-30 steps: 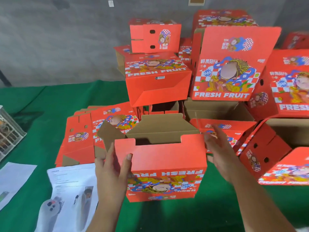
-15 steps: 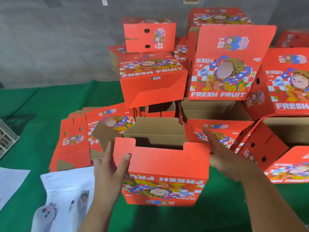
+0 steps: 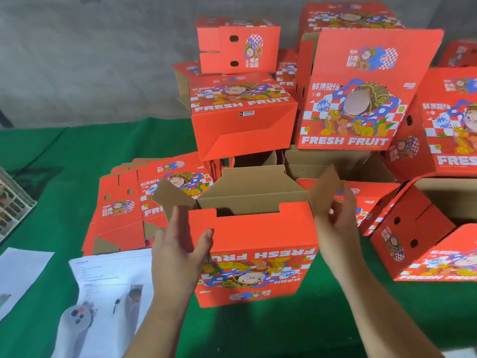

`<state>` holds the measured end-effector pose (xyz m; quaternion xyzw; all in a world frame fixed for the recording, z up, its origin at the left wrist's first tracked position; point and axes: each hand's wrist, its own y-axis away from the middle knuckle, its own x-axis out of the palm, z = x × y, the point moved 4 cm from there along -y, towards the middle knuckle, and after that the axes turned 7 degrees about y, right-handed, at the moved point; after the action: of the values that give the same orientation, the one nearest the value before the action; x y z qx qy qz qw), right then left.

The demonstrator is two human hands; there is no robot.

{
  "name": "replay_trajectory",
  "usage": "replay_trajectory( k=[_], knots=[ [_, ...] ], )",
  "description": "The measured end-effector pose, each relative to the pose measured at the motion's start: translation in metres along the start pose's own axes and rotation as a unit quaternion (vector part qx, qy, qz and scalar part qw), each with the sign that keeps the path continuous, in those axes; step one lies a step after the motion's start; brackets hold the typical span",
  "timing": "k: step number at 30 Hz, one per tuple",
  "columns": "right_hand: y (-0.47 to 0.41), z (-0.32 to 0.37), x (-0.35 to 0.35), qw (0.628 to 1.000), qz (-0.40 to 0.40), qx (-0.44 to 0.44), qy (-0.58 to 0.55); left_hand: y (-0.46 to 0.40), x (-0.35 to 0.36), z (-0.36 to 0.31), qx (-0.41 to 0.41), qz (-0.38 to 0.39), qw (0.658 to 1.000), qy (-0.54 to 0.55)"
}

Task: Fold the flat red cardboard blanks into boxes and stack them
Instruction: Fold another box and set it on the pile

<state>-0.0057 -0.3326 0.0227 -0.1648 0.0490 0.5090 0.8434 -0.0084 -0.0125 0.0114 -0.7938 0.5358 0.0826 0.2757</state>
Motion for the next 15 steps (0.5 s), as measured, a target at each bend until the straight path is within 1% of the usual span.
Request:
replay_trajectory(
  k=[1, 2, 3, 5, 6, 7, 9, 11, 13, 15],
  knots=[
    [0.004, 0.001, 0.007, 0.999, 0.023, -0.013, 0.031, -0.005, -0.001, 0.0, 0.012, 0.006, 1.0, 0.005],
    [0.007, 0.004, 0.014, 0.996, 0.043, -0.039, 0.07, -0.009, -0.001, 0.0, 0.006, 0.011, 0.999, 0.034],
    [0.011, 0.006, 0.017, 0.987, 0.048, -0.081, 0.132, -0.011, -0.001, 0.002, -0.022, 0.018, 0.996, 0.083],
    [0.016, 0.006, 0.021, 0.955, 0.024, -0.175, 0.238, -0.014, 0.0, 0.009, -0.106, 0.037, 0.976, 0.189],
    [0.018, 0.003, 0.021, 0.947, 0.017, -0.189, 0.259, -0.017, 0.001, 0.014, -0.13, 0.048, 0.968, 0.207],
    [0.019, 0.001, 0.021, 0.946, 0.014, -0.188, 0.264, -0.021, 0.0, 0.015, -0.116, 0.055, 0.975, 0.182],
    [0.021, -0.002, 0.02, 0.943, 0.004, -0.195, 0.271, -0.03, -0.003, 0.006, 0.011, 0.042, 0.998, 0.036],
    [0.023, -0.007, 0.019, 0.939, 0.0, -0.203, 0.278, -0.033, -0.003, -0.008, 0.103, 0.019, 0.99, -0.09],
    [0.024, -0.011, 0.016, 0.939, -0.01, -0.204, 0.278, -0.027, 0.0, -0.016, 0.149, 0.001, 0.979, -0.138],
    [0.028, -0.015, 0.013, 0.942, -0.023, -0.201, 0.269, -0.018, 0.001, -0.016, 0.182, 0.007, 0.977, -0.109]
  ],
)
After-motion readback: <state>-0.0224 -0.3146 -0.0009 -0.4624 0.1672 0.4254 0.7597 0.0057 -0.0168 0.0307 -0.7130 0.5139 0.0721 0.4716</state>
